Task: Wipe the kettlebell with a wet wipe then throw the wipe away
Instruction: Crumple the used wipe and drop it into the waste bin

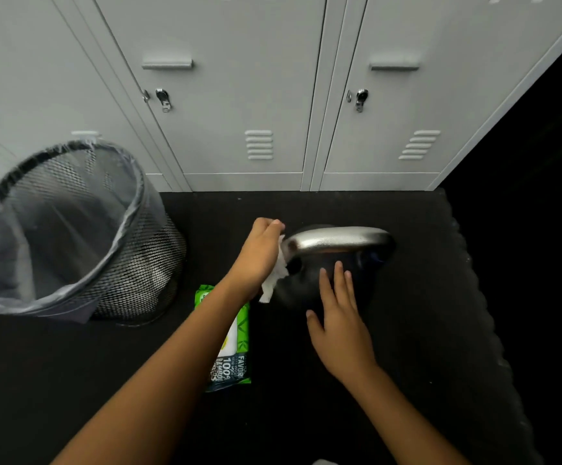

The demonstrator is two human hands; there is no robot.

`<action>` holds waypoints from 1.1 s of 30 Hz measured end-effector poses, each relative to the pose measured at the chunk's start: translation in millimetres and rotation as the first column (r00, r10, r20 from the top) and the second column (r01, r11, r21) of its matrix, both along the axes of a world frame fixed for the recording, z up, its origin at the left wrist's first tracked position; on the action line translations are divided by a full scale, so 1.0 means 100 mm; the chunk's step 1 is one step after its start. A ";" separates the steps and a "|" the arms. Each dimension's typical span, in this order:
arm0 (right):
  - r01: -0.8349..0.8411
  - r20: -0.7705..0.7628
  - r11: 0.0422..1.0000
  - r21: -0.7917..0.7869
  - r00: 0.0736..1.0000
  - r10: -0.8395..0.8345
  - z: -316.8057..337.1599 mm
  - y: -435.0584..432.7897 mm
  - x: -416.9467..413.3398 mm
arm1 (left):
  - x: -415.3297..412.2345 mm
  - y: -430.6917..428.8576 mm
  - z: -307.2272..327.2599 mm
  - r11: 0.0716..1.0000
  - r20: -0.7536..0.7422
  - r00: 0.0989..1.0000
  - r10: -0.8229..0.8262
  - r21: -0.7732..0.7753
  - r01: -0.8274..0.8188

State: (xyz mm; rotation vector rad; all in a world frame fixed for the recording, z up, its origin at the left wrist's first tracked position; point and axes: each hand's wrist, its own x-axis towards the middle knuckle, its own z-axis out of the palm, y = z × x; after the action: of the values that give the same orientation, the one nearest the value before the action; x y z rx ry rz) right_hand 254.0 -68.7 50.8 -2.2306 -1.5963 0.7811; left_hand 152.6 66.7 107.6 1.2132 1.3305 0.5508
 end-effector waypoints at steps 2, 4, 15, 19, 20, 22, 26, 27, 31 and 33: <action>0.002 -0.057 0.998 -0.061 0.998 -0.005 0.24 0.08 -0.01 | -0.02 -0.01 0.18 0.999 0.055 0.998 -0.025 -0.041 0.027; 0.023 -0.124 0.999 -0.043 0.992 -0.028 0.54 0.19 -0.03 | -0.10 -0.05 0.37 0.996 0.080 0.996 -0.043 -0.079 0.049; 0.052 -0.526 0.972 0.231 0.846 0.080 1.92 0.58 -0.60 | -0.80 -0.12 1.64 0.978 0.457 0.889 0.031 -0.196 0.066; 0.168 -0.634 0.922 0.350 0.767 0.101 2.25 0.61 -0.71 | -0.97 -0.23 2.09 0.986 0.505 0.863 -0.031 -0.128 0.110; 0.206 -0.669 0.906 0.369 0.736 0.105 2.33 0.61 -0.74 | -1.02 -0.25 2.17 0.989 0.505 0.862 -0.043 -0.101 0.108; 0.278 -0.715 0.879 0.387 0.692 0.096 2.48 0.59 -0.79 | -1.13 -0.29 2.27 0.997 0.471 0.881 -0.034 -0.048 0.065; 0.393 -0.694 0.811 0.434 0.720 0.023 2.69 0.50 -0.85 | -1.36 -0.46 2.33 1.000 0.316 0.948 -0.022 -0.011 0.027; 0.398 -0.662 0.795 0.458 0.749 0.006 2.71 0.47 -0.85 | -1.41 -0.53 2.33 0.997 0.296 0.954 -0.044 -0.042 0.059; 0.358 -0.503 0.756 0.548 0.863 -0.044 2.75 0.35 -0.96 | -1.46 -0.84 2.35 0.986 0.239 0.967 -0.094 -0.113 0.123; 0.295 -0.408 0.738 0.607 0.912 -0.029 2.73 0.27 -1.06 | -1.44 -0.96 2.36 0.977 0.230 0.967 -0.110 -0.152 0.147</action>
State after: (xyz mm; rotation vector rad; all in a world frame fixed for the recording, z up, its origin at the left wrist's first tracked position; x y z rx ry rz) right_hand 147.9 -41.5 323.6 -1.5591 -1.2032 0.4458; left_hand 8.9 -29.7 343.5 1.0584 1.0796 0.4558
